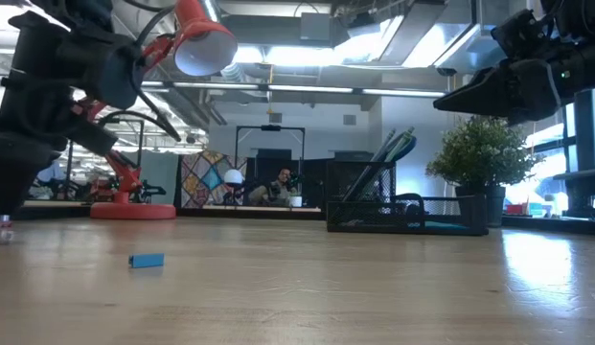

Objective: Pick and place office supplies into organizer
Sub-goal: Put the pink binder clip into the black desk organizer

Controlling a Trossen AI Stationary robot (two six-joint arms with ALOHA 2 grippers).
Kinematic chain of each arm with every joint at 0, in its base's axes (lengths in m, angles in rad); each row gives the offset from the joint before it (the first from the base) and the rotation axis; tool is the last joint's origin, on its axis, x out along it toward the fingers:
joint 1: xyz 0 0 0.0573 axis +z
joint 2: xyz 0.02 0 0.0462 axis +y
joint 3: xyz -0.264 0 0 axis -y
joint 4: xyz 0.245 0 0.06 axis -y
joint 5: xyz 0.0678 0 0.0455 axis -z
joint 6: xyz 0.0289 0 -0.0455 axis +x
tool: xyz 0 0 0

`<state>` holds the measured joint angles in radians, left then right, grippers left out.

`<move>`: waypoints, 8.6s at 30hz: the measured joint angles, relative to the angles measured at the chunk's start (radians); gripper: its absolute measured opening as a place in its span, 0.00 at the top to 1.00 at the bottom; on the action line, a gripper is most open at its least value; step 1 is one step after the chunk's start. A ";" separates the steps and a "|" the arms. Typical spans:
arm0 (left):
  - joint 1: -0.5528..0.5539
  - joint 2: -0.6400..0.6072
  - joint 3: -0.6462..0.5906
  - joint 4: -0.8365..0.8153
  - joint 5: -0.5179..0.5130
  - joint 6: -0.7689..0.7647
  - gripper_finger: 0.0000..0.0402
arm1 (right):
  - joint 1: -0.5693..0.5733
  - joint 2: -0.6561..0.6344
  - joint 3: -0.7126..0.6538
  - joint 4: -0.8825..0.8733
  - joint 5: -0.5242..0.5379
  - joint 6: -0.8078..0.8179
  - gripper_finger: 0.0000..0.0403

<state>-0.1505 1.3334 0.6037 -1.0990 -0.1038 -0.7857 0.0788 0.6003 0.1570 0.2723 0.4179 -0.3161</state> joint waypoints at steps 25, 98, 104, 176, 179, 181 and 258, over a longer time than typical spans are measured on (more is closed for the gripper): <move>0.002 -0.003 -0.102 0.097 0.017 -0.001 0.62 | 0.000 0.000 0.000 -0.016 0.000 -0.003 0.60; 0.018 0.264 0.114 1.172 0.019 0.066 0.73 | 0.000 0.000 0.000 -0.007 0.000 -0.005 0.60; 0.029 0.263 0.210 1.271 0.075 0.046 0.72 | 0.000 0.000 0.000 -0.005 0.000 -0.008 0.60; 0.085 0.367 0.447 0.149 0.116 -0.933 0.64 | 0.000 0.000 0.000 -0.069 -0.064 -0.032 0.60; 0.080 0.367 0.447 0.147 0.080 -0.953 0.64 | 0.000 0.000 0.000 -0.075 -0.064 -0.030 0.60; 0.075 0.367 0.447 0.147 0.071 -0.956 0.64 | 0.000 0.000 0.000 -0.075 -0.064 -0.030 0.60; 0.028 0.376 0.290 0.333 0.012 -1.078 0.80 | 0.000 0.000 0.000 -0.072 -0.064 -0.033 0.60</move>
<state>-0.1226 1.7092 0.8940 -0.7662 -0.0922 -1.8641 0.0788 0.6003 0.1570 0.2006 0.3538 -0.3491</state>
